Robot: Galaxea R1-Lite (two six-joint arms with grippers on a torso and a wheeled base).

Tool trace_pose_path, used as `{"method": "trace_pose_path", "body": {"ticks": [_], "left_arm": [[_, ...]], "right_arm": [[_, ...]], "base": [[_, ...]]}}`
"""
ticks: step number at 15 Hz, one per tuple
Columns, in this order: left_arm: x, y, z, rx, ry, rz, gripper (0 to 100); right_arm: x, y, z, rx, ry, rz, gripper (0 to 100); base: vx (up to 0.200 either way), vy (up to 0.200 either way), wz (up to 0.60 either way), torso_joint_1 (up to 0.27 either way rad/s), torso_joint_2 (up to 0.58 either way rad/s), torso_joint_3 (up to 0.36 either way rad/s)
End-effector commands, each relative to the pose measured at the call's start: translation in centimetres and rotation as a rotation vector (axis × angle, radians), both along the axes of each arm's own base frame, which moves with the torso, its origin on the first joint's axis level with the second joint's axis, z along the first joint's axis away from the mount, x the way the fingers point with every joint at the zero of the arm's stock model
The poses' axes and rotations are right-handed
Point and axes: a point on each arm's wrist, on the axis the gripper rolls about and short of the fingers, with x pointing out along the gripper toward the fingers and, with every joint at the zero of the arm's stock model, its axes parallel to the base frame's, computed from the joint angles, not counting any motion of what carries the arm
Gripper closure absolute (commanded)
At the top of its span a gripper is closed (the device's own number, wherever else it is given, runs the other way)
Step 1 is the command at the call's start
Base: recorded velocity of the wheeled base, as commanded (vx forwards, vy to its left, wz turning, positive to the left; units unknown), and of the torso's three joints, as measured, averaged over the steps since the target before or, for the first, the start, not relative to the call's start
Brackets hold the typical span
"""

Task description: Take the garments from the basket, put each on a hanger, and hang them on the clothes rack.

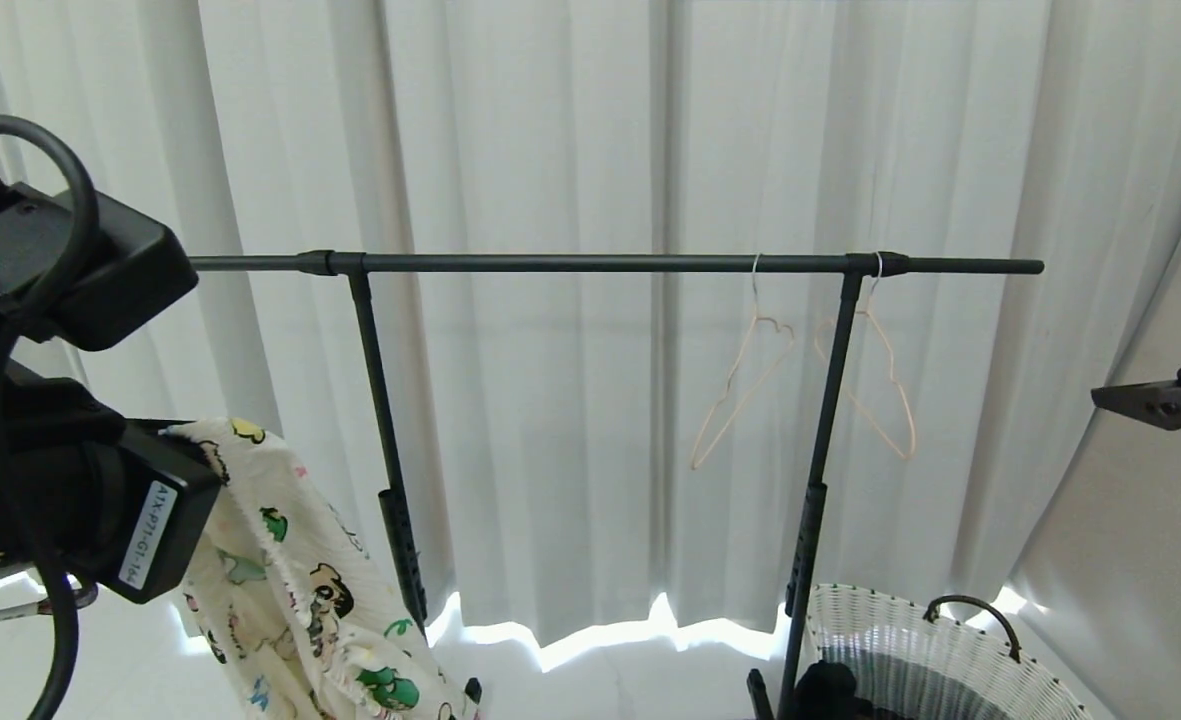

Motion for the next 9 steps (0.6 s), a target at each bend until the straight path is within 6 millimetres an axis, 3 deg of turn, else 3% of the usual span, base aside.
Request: {"method": "trace_pose_path", "body": {"ticks": [1,4,9], "left_arm": [[0.0,0.0,0.1,-0.003,-0.005,0.004,100],[0.1,0.0,0.1,0.0,-0.003,0.001,100],[0.1,0.0,-0.1,0.003,0.003,0.002,100]], "right_arm": [[0.8,0.2,-0.1,0.015,-0.015,0.026,0],[2.5,0.4,-0.7,0.05,-0.014,0.025,0],[5.8,0.8,-3.3,0.117,0.093,-0.025,0]], "base": [[0.2,0.0,0.0,-0.002,0.0,-0.002],[0.2,0.0,0.0,-0.001,0.0,0.002],[0.2,0.0,0.0,0.007,0.0,0.0]]}}
